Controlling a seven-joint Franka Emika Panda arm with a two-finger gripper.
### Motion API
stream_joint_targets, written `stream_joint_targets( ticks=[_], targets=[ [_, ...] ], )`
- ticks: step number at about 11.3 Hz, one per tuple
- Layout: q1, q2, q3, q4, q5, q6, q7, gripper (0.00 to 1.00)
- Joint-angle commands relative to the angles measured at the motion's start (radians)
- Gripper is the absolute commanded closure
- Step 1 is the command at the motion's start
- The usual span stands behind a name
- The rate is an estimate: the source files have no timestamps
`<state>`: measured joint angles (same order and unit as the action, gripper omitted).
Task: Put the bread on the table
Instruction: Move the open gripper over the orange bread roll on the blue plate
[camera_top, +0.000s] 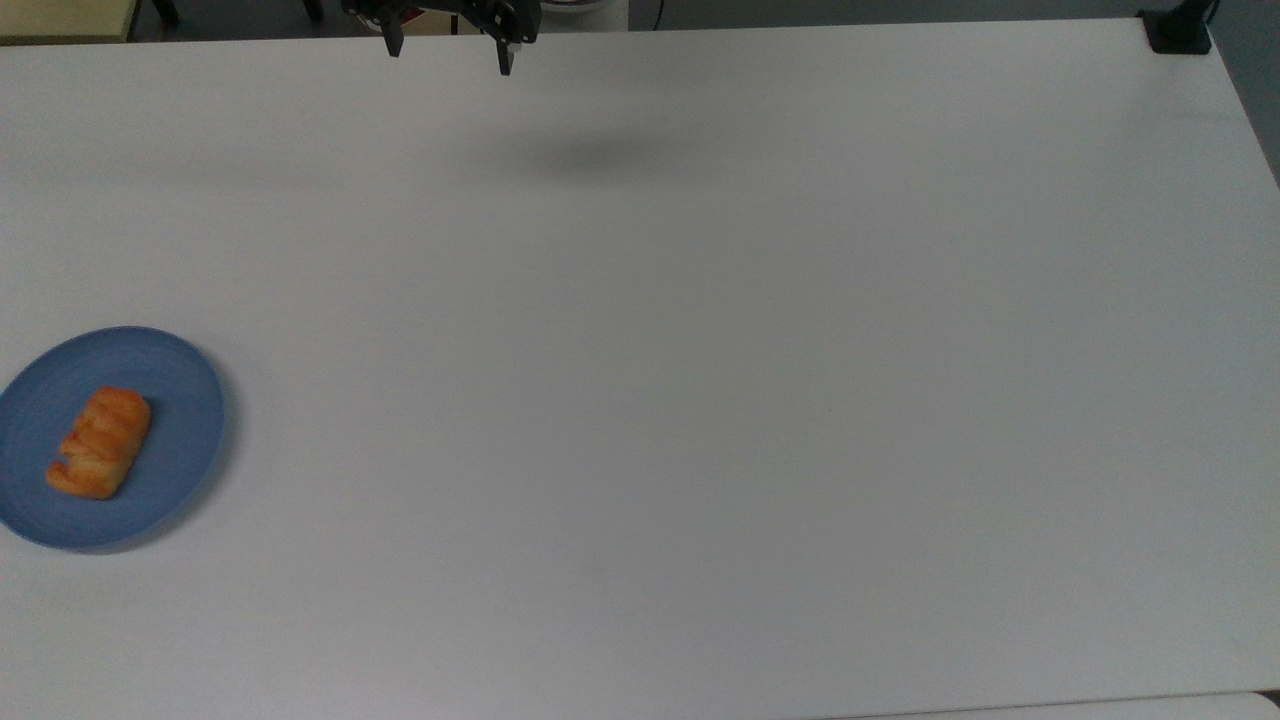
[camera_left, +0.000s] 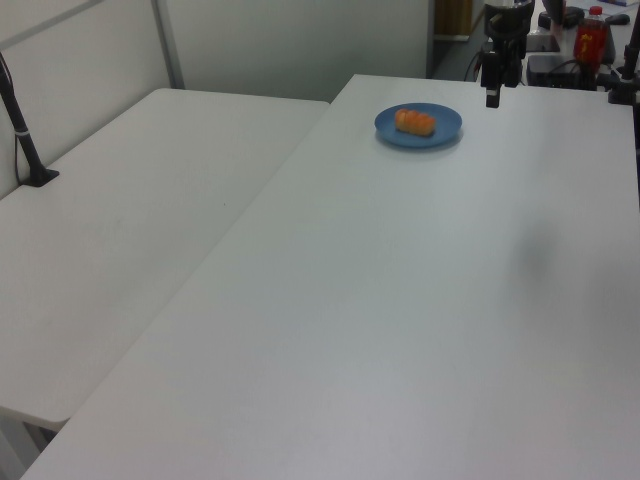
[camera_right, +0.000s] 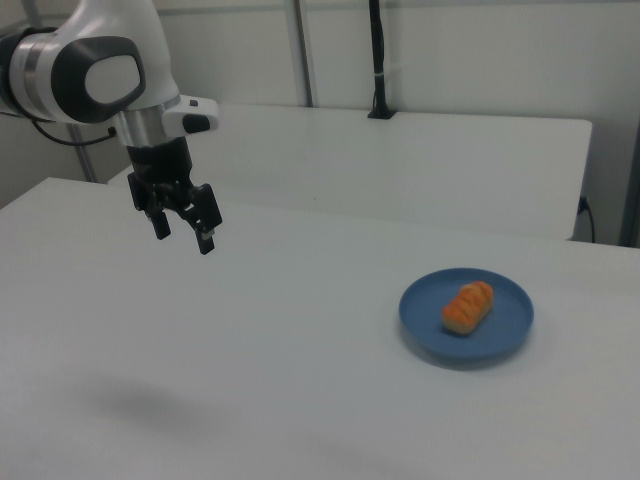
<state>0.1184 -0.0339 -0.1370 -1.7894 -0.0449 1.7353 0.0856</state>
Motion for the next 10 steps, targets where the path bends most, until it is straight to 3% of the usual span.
stream_joint_targets(
  ticks=[1, 6, 10],
  targets=[
    [-0.008, -0.024, -0.010, -0.007, -0.006, -0.036, -0.029, 0.00],
    [-0.016, -0.018, -0.013, -0.004, -0.004, -0.016, -0.029, 0.00],
    [-0.084, 0.130, -0.010, 0.163, 0.002, -0.008, -0.063, 0.00]
  ],
)
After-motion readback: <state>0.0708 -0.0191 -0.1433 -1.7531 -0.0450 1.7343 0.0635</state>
